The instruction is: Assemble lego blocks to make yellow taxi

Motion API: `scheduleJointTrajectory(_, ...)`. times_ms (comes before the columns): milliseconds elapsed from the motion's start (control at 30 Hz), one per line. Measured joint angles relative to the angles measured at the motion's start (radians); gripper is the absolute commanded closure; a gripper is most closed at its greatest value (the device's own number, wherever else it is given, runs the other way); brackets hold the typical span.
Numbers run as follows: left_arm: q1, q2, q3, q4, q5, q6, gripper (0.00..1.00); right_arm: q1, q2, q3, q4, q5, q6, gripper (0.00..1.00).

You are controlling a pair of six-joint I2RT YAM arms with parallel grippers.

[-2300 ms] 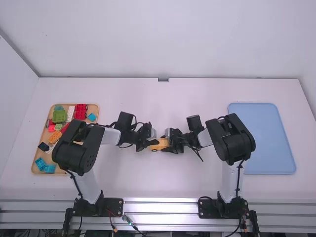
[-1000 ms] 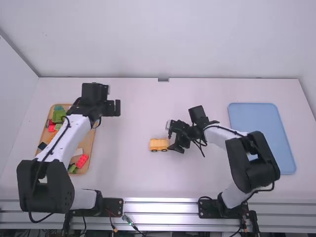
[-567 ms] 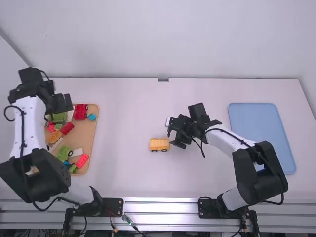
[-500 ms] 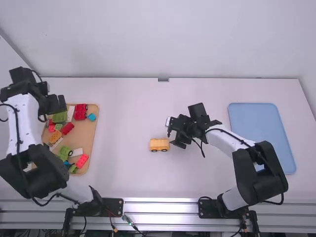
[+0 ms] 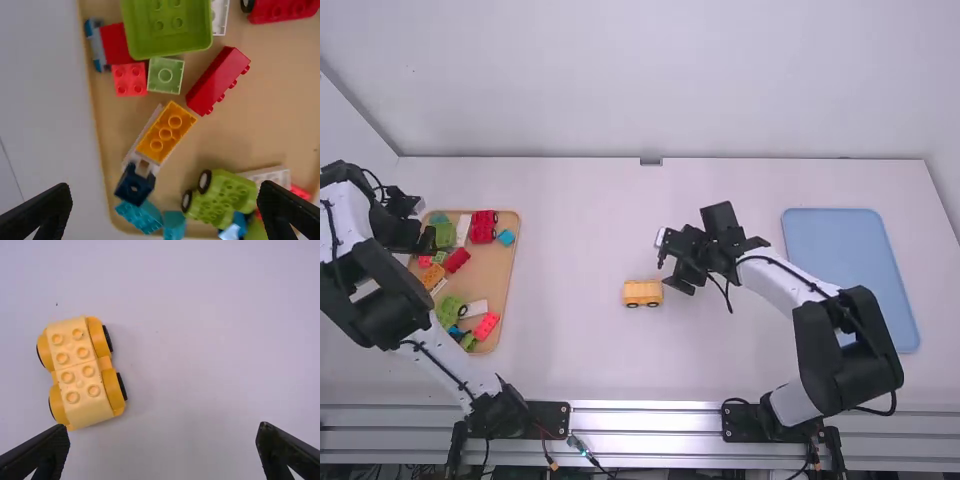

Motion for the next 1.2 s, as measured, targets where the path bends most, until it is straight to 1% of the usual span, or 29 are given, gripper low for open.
scheduleJointTrajectory(167, -0.003, 0.004, -0.086, 0.135, -0.001, 0.138, 0.01, 0.004, 0.000, 0.004, -0.025, 0.000, 0.007, 0.01)
scheduleJointTrajectory(267, 0.002, 0.004, -0.129, 0.162, 0.001, 0.193, 0.01, 0.004, 0.000, 0.004, -0.033, 0.000, 0.010, 0.01)
scheduleJointTrajectory(367, 0.005, 0.004, -0.207, 0.181, 0.003, 0.273, 0.01, 0.004, 0.000, 0.004, -0.035, 0.000, 0.012, 0.01)
scheduleJointTrajectory(533, 0.007, 0.004, -0.303, 0.284, -0.024, 0.314, 0.01, 0.004, 0.000, 0.004, -0.036, 0.000, 0.013, 0.01)
scheduleJointTrajectory(633, 0.013, 0.004, -0.338, 0.311, -0.037, 0.325, 0.01, 0.004, 0.000, 0.005, -0.039, 0.001, 0.010, 0.01)
scheduleJointTrajectory(667, 0.018, 0.004, -0.350, 0.317, -0.039, 0.326, 0.03, 0.004, 0.000, 0.005, -0.041, 0.000, 0.010, 0.01)
scheduleJointTrajectory(700, 0.027, 0.004, -0.358, 0.320, -0.037, 0.328, 0.08, 0.004, 0.000, 0.005, -0.042, 0.000, 0.013, 0.01)
scheduleJointTrajectory(767, 0.038, 0.004, -0.358, 0.322, -0.032, 0.328, 0.10, 0.006, 0.000, 0.005, -0.043, 0.000, 0.011, 0.01)
scheduleJointTrajectory(800, 0.048, 0.004, -0.358, 0.323, -0.023, 0.328, 0.13, 0.006, 0.000, 0.005, -0.043, 0.000, 0.010, 0.01)
scheduleJointTrajectory(867, 0.069, 0.004, -0.357, 0.323, -0.006, 0.327, 0.23, 0.006, 0.000, 0.005, -0.043, 0.001, 0.012, 0.01)
scheduleJointTrajectory(900, 0.074, 0.004, -0.358, 0.325, 0.000, 0.332, 0.25, 0.006, 0.000, 0.005, -0.043, 0.000, 0.011, 0.01)
scheduleJointTrajectory(967, 0.092, 0.004, -0.357, 0.325, 0.016, 0.328, 0.28, 0.006, 0.000, 0.005, -0.042, 0.000, 0.012, 0.01)
scheduleJointTrajectory(1067, 0.109, 0.004, -0.358, 0.327, 0.040, 0.328, 0.36, 0.006, 0.000, 0.005, -0.041, 0.000, 0.012, 0.01)
scheduleJointTrajectory(1167, 0.113, 0.004, -0.357, 0.336, 0.051, 0.328, 0.39, 0.006, 0.000, 0.005, -0.040, 0.000, 0.011, 0.01)
scheduleJointTrajectory(1200, 0.113, 0.004, -0.358, 0.340, 0.058, 0.328, 0.42, 0.006, 0.000, 0.005, -0.040, 0.000, 0.010, 0.01)
